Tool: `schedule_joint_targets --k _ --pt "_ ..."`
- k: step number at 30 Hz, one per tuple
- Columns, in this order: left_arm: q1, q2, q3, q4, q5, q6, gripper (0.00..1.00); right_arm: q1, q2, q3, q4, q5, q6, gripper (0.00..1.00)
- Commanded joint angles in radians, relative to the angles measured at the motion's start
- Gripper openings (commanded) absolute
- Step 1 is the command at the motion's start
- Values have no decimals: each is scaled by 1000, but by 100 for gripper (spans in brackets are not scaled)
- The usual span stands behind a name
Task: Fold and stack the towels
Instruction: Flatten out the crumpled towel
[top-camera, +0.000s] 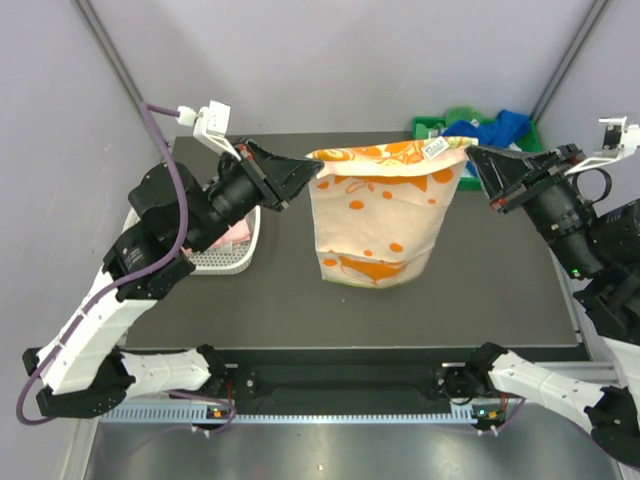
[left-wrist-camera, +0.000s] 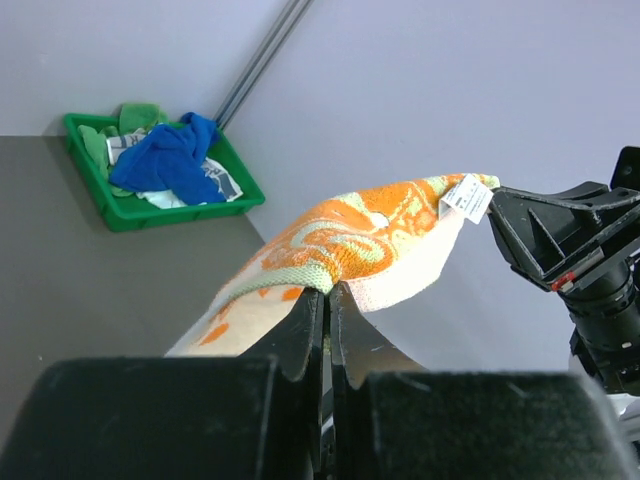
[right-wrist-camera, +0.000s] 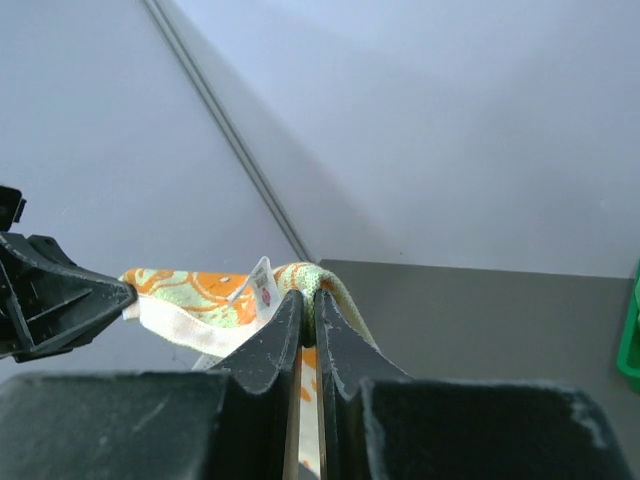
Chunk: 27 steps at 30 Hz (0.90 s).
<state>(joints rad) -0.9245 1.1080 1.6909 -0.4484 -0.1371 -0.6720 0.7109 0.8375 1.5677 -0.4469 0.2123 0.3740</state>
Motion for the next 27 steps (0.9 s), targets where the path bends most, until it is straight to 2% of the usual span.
schedule_joint_targets --k 1,6,9,10,12,13,15,16,17,19,20,23,27 --pt "-2 -28 10 53 -4 -17 0 4 12 42 -15 -37 -14 0" --pt "-2 -54 -124 68 -131 -72 0 2 66 -57 28 -5 -4 0" --pt "22 -8 -143 60 -196 -72 0 -8 139 -110 56 27 -9 0" --pt "98 12 -143 65 -173 -80 0 -40 167 -120 65 13 -10 0" --pt "235 80 -172 100 46 -151 0 -109 262 -141 91 -66 6 0" --pt "354 107 -198 176 112 -168 0 -208 297 -150 141 -206 46 0" --pt "427 224 -218 221 182 -149 0 -278 420 -167 213 -309 83 0" --pt "497 275 -215 268 218 -149 0 -315 466 -138 255 -338 82 0" --pt "533 390 -195 293 305 -161 0 -329 570 -117 276 -353 82 0" --pt "604 505 -166 373 379 -190 0 -372 681 -27 330 -416 97 0" --pt "616 556 -114 378 387 -190 0 -382 790 7 350 -436 103 0" --pt "653 781 2 407 439 -186 0 -418 987 156 376 -487 118 0" --pt "687 946 153 395 482 -181 0 -452 1158 302 393 -519 146 0"
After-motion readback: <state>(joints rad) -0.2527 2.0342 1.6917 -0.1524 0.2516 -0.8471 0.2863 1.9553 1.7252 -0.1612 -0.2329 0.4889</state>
